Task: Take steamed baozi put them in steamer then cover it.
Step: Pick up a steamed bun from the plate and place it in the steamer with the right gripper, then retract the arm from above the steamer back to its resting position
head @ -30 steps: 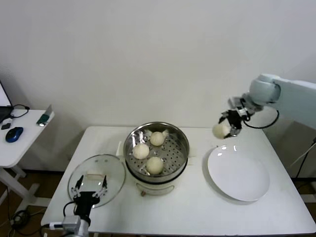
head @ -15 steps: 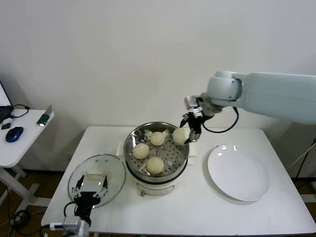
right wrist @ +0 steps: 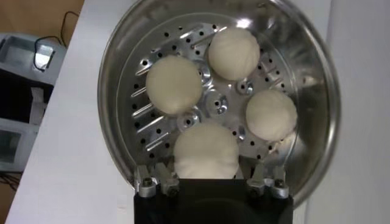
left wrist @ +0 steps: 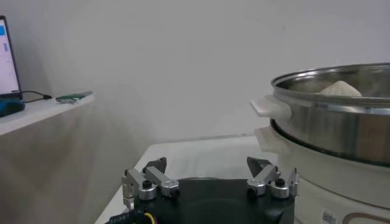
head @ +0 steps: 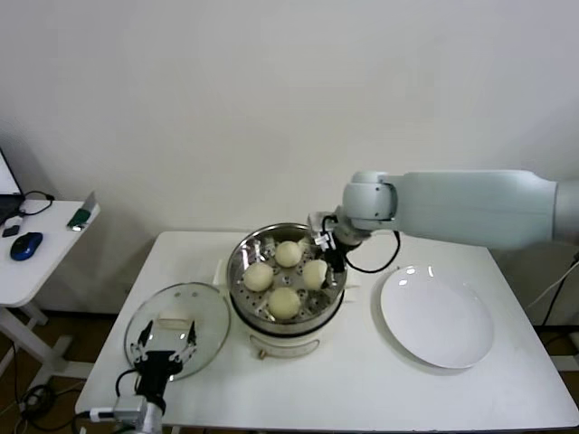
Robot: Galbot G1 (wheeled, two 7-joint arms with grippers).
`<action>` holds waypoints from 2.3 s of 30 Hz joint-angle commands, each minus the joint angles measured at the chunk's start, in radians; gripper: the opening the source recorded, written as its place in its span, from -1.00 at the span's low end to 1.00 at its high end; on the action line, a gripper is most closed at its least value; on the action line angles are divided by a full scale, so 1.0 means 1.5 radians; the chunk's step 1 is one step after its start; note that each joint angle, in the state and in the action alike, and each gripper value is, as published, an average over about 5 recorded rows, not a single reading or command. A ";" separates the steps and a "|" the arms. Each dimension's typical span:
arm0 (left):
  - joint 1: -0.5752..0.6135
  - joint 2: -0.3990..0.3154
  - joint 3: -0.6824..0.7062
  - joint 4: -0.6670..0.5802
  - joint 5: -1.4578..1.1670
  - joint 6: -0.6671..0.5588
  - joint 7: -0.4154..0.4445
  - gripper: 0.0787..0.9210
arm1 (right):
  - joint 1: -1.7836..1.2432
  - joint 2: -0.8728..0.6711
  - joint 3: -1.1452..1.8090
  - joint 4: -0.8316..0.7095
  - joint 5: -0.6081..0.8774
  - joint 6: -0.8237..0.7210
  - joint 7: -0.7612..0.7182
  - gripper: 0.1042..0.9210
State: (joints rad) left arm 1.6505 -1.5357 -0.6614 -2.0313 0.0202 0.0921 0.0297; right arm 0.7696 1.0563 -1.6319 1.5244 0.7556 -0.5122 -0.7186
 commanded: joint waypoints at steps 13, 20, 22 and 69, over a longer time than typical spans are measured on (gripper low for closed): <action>-0.006 0.001 0.000 0.003 -0.001 0.002 0.000 0.77 | -0.063 0.025 0.024 -0.052 -0.044 0.003 0.008 0.62; -0.008 0.002 -0.002 0.002 -0.003 0.003 0.000 0.77 | -0.028 -0.001 0.083 -0.074 0.026 0.043 -0.015 0.76; -0.008 0.002 -0.002 0.001 -0.002 0.003 0.001 0.77 | -0.032 -0.018 0.123 -0.084 0.053 0.043 -0.007 0.76; 0.000 0.059 0.005 0.015 0.041 -0.067 -0.021 0.77 | -1.559 -0.035 1.537 0.174 -0.215 0.534 0.424 0.76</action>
State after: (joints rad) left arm 1.6477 -1.4464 -0.6636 -2.0096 0.0859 0.0009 -0.0031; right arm -1.0658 0.8372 0.3854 1.7331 0.5248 0.0861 -0.0535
